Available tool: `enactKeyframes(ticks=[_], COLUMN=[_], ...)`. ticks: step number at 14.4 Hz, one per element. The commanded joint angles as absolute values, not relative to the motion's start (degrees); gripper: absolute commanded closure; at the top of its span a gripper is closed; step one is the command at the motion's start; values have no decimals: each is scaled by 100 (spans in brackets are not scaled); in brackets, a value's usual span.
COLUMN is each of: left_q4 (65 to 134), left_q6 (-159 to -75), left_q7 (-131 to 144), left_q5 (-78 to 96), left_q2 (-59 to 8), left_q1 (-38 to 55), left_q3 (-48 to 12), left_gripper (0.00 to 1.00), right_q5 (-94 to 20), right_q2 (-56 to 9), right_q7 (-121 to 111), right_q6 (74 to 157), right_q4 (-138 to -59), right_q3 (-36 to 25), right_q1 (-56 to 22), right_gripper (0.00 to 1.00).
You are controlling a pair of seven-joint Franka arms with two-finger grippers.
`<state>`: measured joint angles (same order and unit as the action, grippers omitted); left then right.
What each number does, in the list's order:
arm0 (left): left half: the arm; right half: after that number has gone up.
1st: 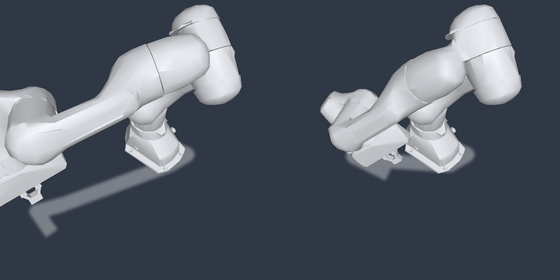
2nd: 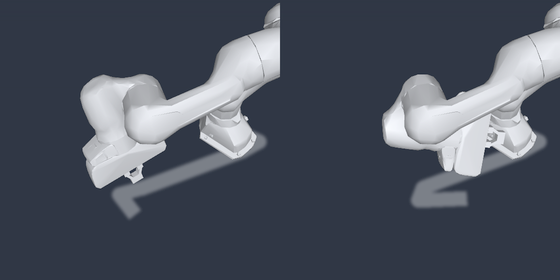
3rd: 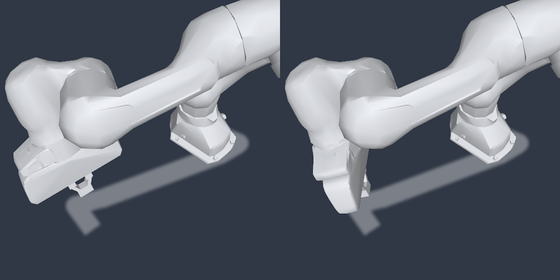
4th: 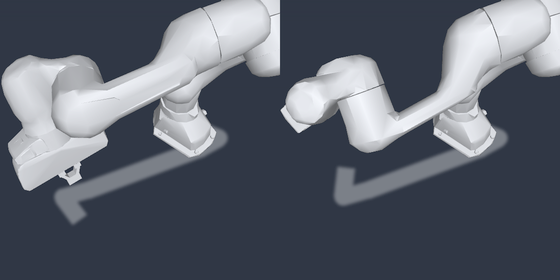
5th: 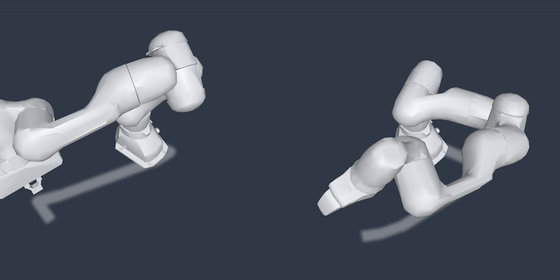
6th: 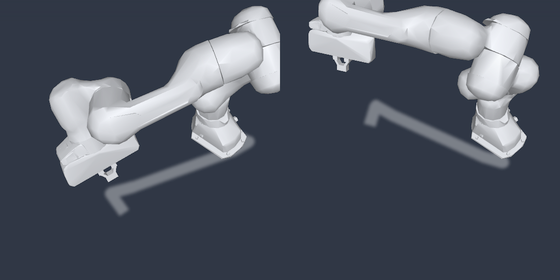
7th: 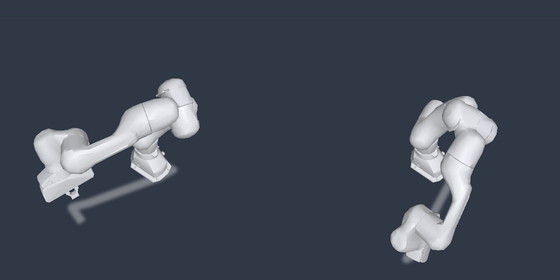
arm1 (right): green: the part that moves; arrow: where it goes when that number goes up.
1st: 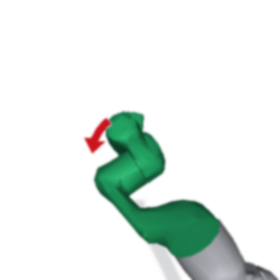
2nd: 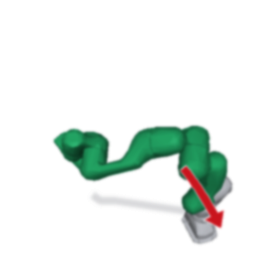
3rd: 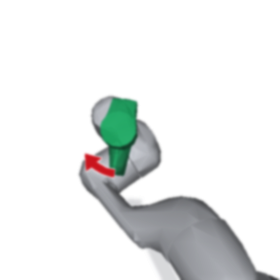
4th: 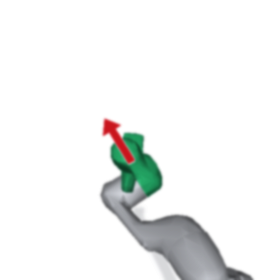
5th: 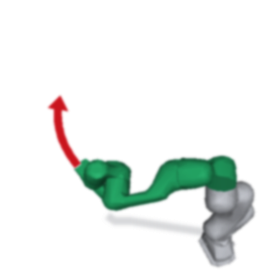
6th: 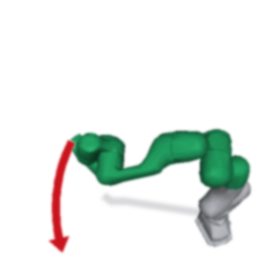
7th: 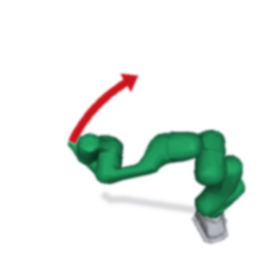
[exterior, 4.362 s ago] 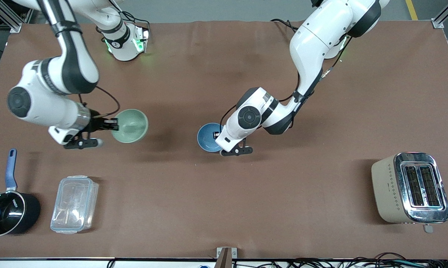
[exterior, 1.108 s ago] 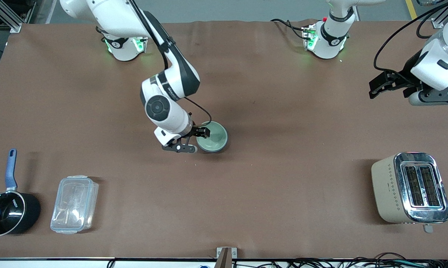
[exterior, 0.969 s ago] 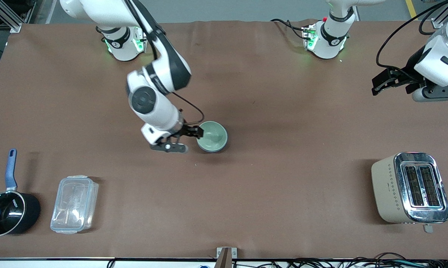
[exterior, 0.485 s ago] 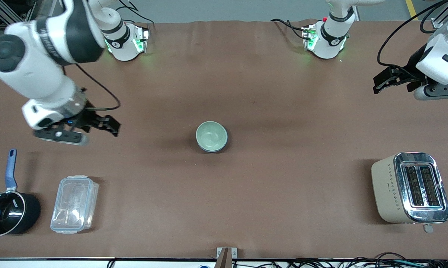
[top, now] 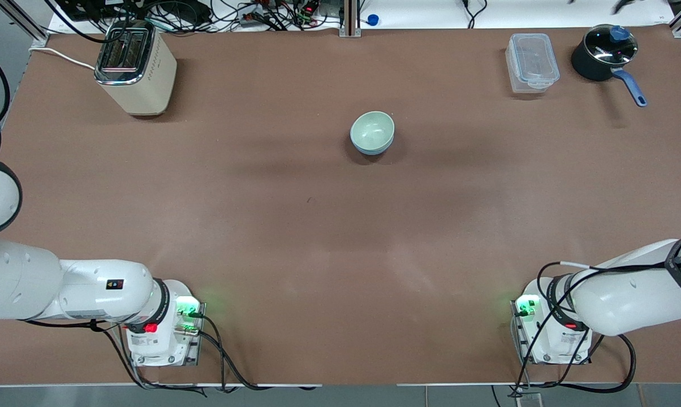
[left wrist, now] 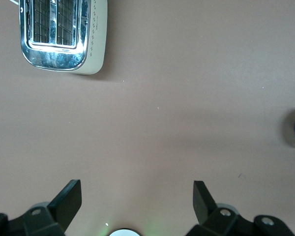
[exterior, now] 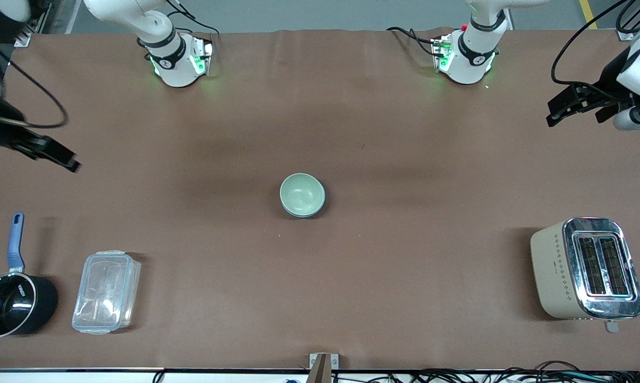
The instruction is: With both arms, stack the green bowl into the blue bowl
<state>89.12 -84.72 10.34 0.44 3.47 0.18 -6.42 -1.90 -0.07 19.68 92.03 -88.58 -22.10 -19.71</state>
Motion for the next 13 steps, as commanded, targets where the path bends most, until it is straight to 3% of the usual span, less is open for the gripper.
enactKeyframes(ticks=[1, 5, 8, 13], left_q4=[8947, 8693, 8666, 8666], left_q6=[-8411, -8385, -8219, -8139], left_q7=[1019, 1002, 1002, 1002], left_q5=[-44, 0, -35, -53], left_q2=[431, 221, 211, 202], left_q1=[26, -9, 0, -9], left_q3=[-694, -686, -677, -650], left_gripper=[0, 0, 0, 0], right_q5=[-175, -211, -167, -149], right_q2=[-62, -18, -18, -18], right_q7=[1907, 532, 492, 457], right_q6=[8886, 8842, 8842, 8780], right_q4=[-8569, -8613, -8648, -8666], right_q3=[-1268, -712, -878, -879], right_q1=[-558, 535, 54, -26], right_gripper=[0, 0, 0, 0])
